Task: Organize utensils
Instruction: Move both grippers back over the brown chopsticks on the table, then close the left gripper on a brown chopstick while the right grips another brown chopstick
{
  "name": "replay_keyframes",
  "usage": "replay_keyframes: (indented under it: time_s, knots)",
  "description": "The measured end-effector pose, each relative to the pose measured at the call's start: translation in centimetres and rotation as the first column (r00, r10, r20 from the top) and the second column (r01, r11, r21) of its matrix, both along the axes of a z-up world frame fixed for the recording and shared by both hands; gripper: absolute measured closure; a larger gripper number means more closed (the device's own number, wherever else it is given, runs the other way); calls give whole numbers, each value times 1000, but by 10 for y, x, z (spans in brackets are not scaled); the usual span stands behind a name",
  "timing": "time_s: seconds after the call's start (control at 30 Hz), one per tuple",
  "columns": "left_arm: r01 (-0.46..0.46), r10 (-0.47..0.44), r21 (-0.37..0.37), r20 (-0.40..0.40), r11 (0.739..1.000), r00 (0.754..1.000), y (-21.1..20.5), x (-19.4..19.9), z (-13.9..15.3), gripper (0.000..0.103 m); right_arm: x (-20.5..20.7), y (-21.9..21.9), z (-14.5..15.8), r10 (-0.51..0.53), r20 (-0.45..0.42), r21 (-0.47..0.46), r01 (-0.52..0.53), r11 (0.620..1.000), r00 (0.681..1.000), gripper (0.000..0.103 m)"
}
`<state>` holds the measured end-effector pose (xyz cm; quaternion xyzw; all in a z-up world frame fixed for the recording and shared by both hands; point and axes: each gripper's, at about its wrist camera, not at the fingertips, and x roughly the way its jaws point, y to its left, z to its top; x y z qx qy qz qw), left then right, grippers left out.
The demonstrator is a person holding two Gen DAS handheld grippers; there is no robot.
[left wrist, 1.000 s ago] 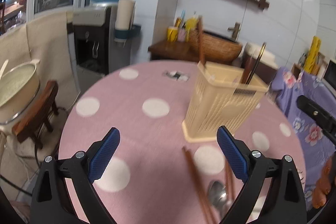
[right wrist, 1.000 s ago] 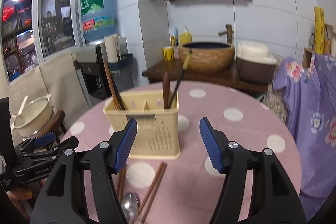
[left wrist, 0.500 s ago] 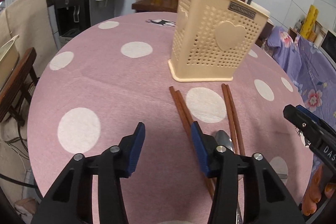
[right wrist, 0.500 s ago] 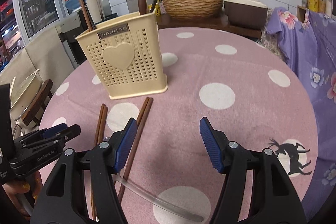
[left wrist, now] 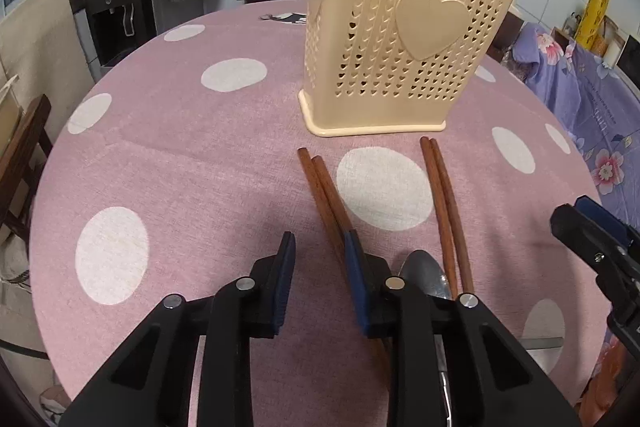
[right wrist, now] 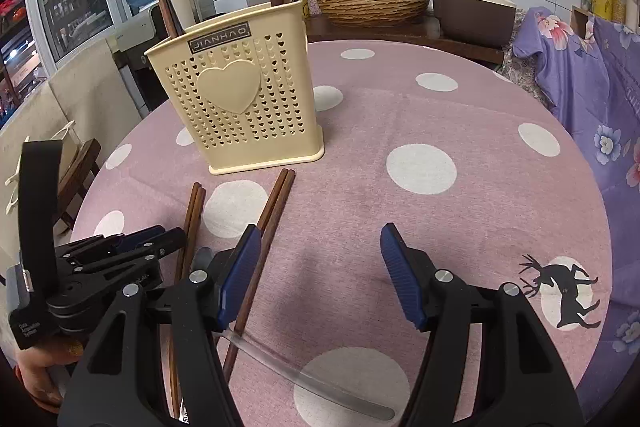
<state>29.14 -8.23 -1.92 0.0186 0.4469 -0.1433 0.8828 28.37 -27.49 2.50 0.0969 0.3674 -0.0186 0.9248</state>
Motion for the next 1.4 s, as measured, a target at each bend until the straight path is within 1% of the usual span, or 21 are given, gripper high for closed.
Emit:
replay_keyframes:
  time_s: [0.17,0.3,0.43,0.5,0.57,0.6,0.7,0.8,0.9,1.03,1.1,1.13,1.17,1.23,1.33,1.4]
  knots:
    - [-13,13,-22,-16,1000,1000,2,5,-1,80,12,8,-5,31,-43,2,-31,1000,999,40]
    - [-21,20,-18,-13,1000,1000,10,2,1,81,25,18,-16,57,-96,1,-58,998,994,42]
    - [-52,51,-22,-29,998,998,24,2,0,81,36,25,-28,72,-147,13,-71,997,986,48]
    - [-58,57,-45,-33,997,998,29,2,0,81,42,31,-33,71,-174,-10,-74,997,982,52]
    - [-61,59,-48,-36,997,998,29,2,0,81,46,34,-38,62,-194,-30,-69,997,979,57]
    - [-61,59,-44,-34,997,998,28,2,0,81,47,35,-40,56,-201,-38,-65,997,978,58]
    - [-62,60,-46,-32,997,998,28,1,0,81,47,29,-42,37,-196,-35,-44,998,980,60]
    - [-71,68,-73,-44,995,997,32,2,1,81,44,16,-39,-24,-175,-24,21,999,984,65]
    - [-78,75,-85,-34,993,997,34,1,4,81,43,8,-38,-14,-177,16,17,1000,984,66]
    - [-77,75,-80,-36,994,997,29,6,5,81,48,3,-38,-16,-191,45,25,999,981,68]
    - [-79,76,-75,-34,994,997,26,8,6,76,50,2,-38,-23,-193,58,34,998,981,68]
    - [-80,78,-74,-30,994,997,25,10,6,67,52,2,-39,-24,-196,62,36,997,980,68]
    - [-82,80,-75,-24,994,997,23,11,6,61,54,4,-39,-24,-200,63,38,997,980,69]
    - [-85,85,-67,-16,994,996,19,13,7,61,58,8,-41,-22,-211,60,35,998,977,71]
    - [-86,85,-62,-21,994,996,14,16,5,61,63,15,-41,-35,-217,28,42,999,975,74]
    - [-88,87,-46,-19,995,996,9,18,3,64,66,18,-42,-42,-221,14,47,999,974,75]
